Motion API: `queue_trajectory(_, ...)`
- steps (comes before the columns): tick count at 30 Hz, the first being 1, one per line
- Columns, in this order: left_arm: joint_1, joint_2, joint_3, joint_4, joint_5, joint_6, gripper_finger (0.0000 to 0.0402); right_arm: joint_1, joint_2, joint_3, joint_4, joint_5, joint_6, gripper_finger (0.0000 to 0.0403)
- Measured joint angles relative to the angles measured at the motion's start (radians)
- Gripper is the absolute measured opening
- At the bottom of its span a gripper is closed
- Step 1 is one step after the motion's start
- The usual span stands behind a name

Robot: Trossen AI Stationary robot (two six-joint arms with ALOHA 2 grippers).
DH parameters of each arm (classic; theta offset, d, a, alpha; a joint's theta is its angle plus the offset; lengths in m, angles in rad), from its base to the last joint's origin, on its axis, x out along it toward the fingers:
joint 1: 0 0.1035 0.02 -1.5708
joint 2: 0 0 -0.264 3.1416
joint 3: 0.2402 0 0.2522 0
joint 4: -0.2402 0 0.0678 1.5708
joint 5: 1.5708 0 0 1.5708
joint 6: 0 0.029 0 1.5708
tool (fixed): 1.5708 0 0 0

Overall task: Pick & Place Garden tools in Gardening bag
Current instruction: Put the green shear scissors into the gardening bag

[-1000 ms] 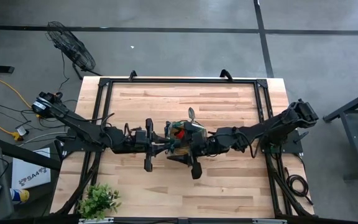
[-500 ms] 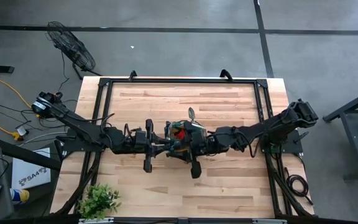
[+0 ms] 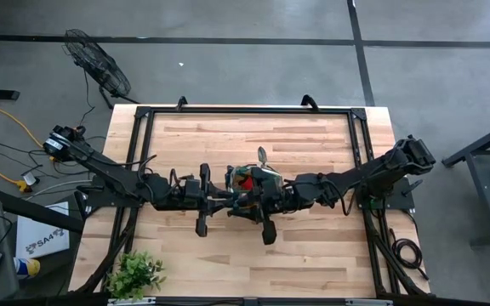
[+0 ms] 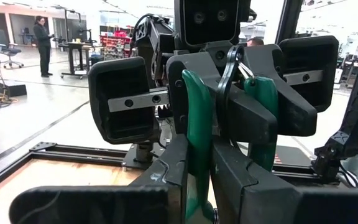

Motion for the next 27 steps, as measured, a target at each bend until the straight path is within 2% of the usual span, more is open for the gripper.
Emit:
queue_trajectory(4,0.000,0.000,0.000,0.000,0.000,-0.010,0.0040,0.000,0.000,0.000,-0.003,-0.004,0.008,0.0041)
queue_trajectory(14,0.000,0.000,0.000,-0.002,0.002,-0.032,0.0072,0.000,-0.003,0.000,-0.012,-0.006,0.030,0.0041)
queue_trajectory(23,0.000,0.000,0.000,-0.009,0.000,-0.029,0.0076,0.002,-0.063,0.000,-0.163,0.047,0.039,0.0041)
queue_trajectory(27,-0.001,0.000,0.000,-0.016,0.010,-0.029,0.0081,0.001,-0.104,0.000,-0.248,0.109,0.037,0.0041)
